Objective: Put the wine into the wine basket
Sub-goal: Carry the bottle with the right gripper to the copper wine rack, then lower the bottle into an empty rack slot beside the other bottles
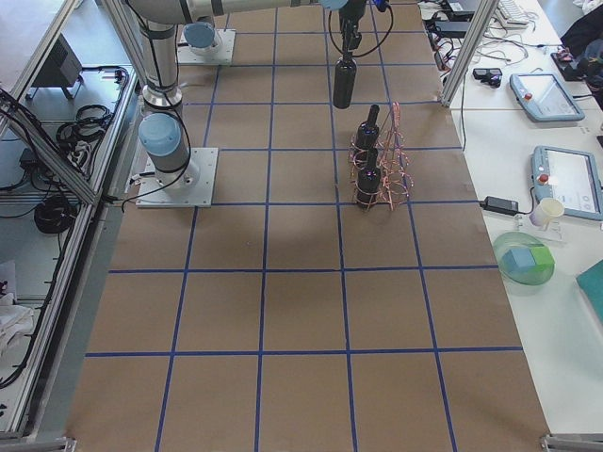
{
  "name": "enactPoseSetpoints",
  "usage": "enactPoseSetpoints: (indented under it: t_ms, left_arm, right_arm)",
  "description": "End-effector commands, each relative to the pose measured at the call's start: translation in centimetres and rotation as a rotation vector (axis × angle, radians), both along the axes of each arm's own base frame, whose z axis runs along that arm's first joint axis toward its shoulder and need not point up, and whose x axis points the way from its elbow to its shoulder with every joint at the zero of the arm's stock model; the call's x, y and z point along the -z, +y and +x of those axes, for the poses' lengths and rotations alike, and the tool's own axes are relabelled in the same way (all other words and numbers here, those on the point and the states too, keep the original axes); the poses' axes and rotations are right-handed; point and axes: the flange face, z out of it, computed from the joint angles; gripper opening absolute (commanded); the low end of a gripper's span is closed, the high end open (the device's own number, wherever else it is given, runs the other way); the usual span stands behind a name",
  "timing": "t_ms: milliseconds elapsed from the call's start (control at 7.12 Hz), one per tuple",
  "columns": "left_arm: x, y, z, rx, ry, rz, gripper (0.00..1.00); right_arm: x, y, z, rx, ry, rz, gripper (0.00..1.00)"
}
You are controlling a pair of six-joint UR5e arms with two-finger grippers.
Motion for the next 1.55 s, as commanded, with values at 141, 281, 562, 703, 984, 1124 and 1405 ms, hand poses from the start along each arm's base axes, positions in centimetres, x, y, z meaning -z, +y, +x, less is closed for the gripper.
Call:
enactPoseSetpoints:
  t_ms: [141,281,562,703,984,1124,1405]
  left_arm:
    - [0.0,0.0,0.0,-0.001,0.0,0.0,1.0]
    - [0.0,0.0,0.0,-0.001,0.0,-0.001,1.0]
    - [0.3,0.1,-0.1,0.0,0.001,0.005,1.0]
    - [0.4,0.3,-0.1,0.002,0.001,0.006,1.0]
    - [0.4,0.3,-0.1,-0.001,0.001,0.007,1.0]
    - [0.4,0.3,-0.1,-0.001,0.001,0.007,1.0]
    - [0.4,0.3,-0.1,-0.001,0.001,0.007,1.0]
  right_arm:
    - [-3.2,1.9,-8.8,0.055,0.024,0.065,0.0]
    - [-3.7,2.2,-11.1,0.052,0.035,0.074,0.0]
    - [-4.6,2.3,-14.7,0.037,0.067,0.064,0.0]
    - [-4.8,2.1,-16.4,0.016,0.079,0.059,0.0]
    - [-5.3,1.6,-19.3,-0.007,0.085,0.029,0.0]
    - [-4.9,0.8,-19.5,-0.027,0.091,0.014,0.0]
    - [-3.3,-1.9,-20.1,-0.044,0.091,-0.037,0.0]
